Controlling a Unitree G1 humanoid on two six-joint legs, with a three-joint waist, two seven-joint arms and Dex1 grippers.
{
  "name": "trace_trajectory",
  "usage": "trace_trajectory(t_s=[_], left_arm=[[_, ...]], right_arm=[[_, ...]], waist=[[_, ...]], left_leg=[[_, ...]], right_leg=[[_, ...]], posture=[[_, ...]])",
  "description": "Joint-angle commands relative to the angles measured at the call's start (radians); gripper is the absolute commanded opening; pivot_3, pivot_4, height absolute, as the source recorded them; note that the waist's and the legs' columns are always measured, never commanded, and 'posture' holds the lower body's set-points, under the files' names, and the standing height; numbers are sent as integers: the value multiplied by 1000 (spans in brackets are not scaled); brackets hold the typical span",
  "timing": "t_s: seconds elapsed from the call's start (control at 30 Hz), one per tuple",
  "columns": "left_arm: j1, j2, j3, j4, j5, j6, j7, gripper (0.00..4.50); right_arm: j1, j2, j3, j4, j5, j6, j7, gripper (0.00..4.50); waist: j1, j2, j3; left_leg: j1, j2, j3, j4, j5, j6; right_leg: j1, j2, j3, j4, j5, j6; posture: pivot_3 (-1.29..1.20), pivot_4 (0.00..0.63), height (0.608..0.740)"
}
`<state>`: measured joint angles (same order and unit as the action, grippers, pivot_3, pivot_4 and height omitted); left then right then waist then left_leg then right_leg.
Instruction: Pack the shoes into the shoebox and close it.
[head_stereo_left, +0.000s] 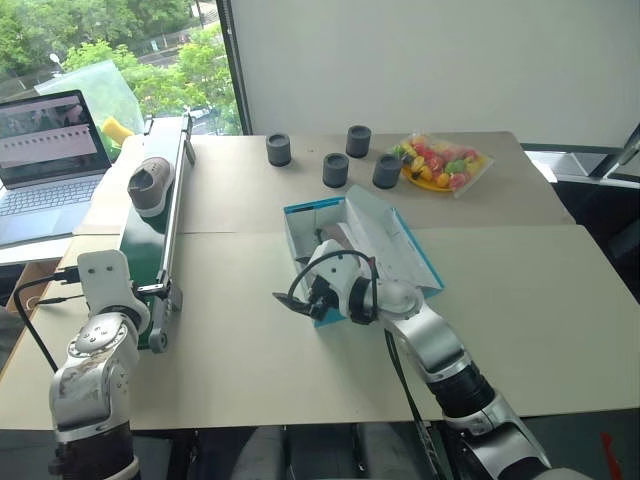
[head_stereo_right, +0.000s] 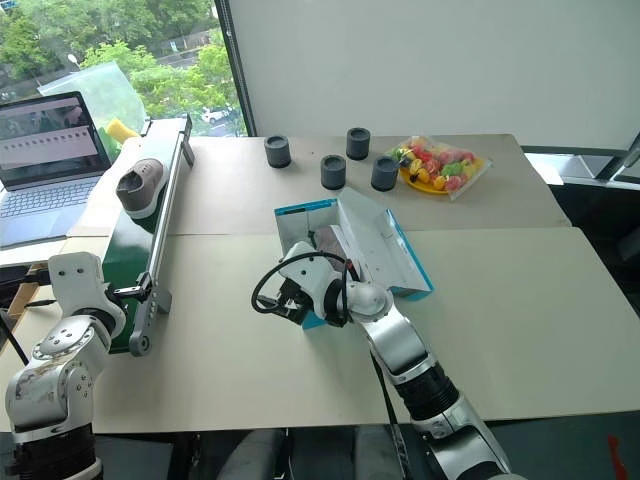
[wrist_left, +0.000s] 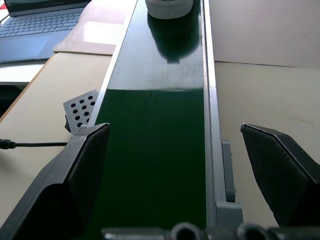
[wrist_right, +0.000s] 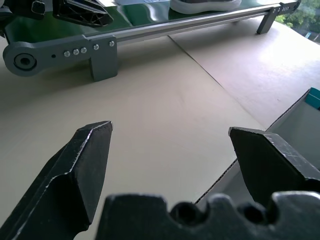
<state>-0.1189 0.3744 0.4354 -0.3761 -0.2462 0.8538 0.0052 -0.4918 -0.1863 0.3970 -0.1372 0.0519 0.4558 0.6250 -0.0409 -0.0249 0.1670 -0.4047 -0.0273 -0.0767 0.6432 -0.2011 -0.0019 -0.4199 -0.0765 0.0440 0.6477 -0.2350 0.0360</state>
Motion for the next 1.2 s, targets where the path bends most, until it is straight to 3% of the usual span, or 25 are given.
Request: trace_trajectory(t_s=[0.03,0.97,1.07,1.17,1.2], left_arm=[[-9,7,24,-11,4,-10,-1,4500],[-96,-54,119,-14,-43,48,64,4500],[-110,-53,121,-17,-53,46,61,3763],[-122,-61,124,-18,-59,57,71,2646],[-127,-65,127,-19,-62,61,76,2646]], right_arm=[[-11,1,-7,-24,0,-10,-1,4423],[-18,13,-42,-43,18,16,-11,4423],[-22,15,-45,-44,20,21,-12,4500],[-25,15,-48,-42,21,22,-14,4500],[-26,15,-49,-41,23,24,-15,4500]], waist=[[0,0,0],[1,-1,0],[0,-1,0],[1,-1,0],[1,-1,0]], left_leg=[[0,0,0,0,0,0],[0,1,0,0,0,0],[0,1,0,0,0,0],[0,1,0,0,0,0],[0,1,0,0,0,0]], right_leg=[[0,0,0,0,0,0],[0,0,0,0,0,0],[0,0,0,0,0,0],[0,0,0,0,0,0],[0,0,0,0,0,0]], posture=[[0,150,740],[0,150,740],[0,150,740],[0,150,740],[0,150,740]])
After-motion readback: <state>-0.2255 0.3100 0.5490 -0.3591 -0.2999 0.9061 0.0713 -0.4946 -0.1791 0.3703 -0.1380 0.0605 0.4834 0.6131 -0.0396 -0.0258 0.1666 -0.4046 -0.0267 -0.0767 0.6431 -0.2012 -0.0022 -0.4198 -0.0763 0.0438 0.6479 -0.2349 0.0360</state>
